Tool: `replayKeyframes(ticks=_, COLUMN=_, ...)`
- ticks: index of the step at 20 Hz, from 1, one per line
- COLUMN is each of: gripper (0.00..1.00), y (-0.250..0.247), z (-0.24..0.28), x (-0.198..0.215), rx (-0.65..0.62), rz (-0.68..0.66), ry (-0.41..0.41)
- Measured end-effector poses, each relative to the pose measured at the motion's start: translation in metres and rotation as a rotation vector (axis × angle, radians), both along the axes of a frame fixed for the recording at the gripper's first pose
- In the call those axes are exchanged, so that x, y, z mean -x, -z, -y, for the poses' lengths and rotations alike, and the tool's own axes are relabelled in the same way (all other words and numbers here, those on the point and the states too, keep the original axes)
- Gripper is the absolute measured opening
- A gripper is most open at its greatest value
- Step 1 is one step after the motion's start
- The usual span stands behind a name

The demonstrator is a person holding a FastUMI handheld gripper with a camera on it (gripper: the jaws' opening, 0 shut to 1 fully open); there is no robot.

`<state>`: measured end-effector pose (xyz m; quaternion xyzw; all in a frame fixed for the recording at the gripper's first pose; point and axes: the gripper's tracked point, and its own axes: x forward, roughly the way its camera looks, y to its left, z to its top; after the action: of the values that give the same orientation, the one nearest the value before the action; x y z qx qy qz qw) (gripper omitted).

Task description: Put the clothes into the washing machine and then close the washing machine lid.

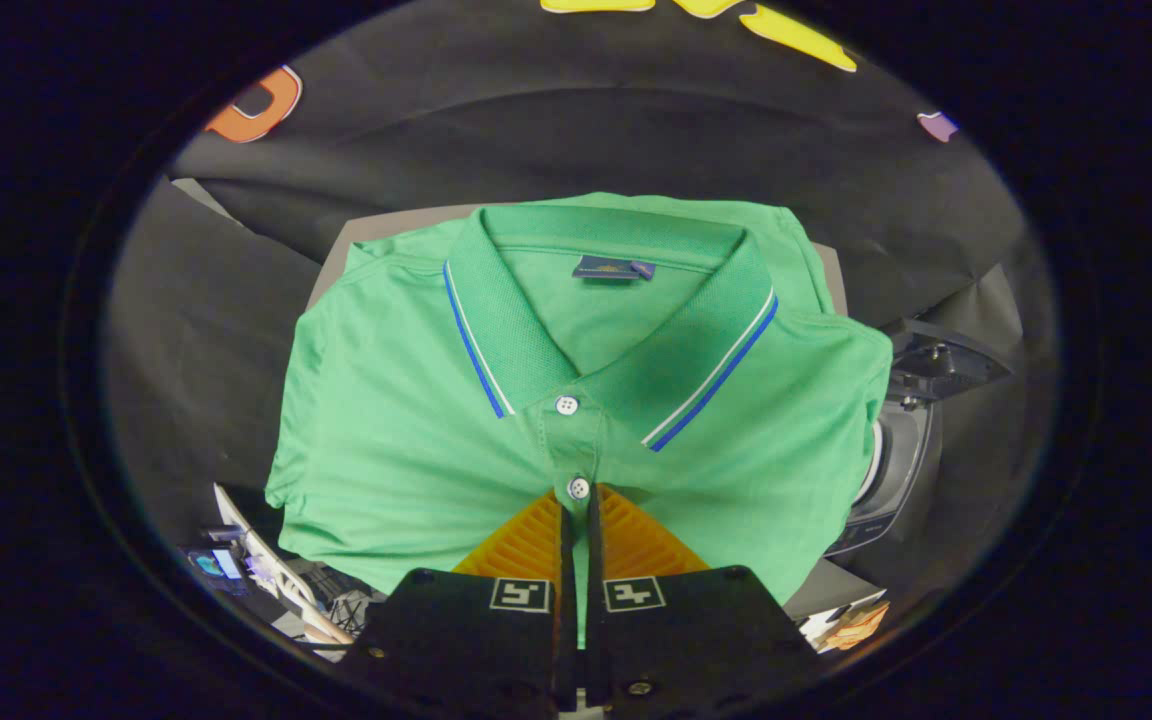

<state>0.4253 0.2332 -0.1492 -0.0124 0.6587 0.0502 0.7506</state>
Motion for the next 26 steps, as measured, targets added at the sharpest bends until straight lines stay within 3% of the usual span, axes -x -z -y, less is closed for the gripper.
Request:
replayKeyframes(ticks=4, gripper=0.07, y=-0.015, z=-0.004, x=-0.003, rx=-0.054, rz=0.013, ry=0.001)
replayKeyframes(ticks=17, gripper=0.06, y=-0.164, z=-0.006, x=-0.005, rx=-0.278, rz=0.171, ry=0.017)
replayKeyframes(ticks=26, gripper=0.06, y=-0.256, z=0.038, x=-0.008, rx=-0.303, rz=0.337, ry=0.064)
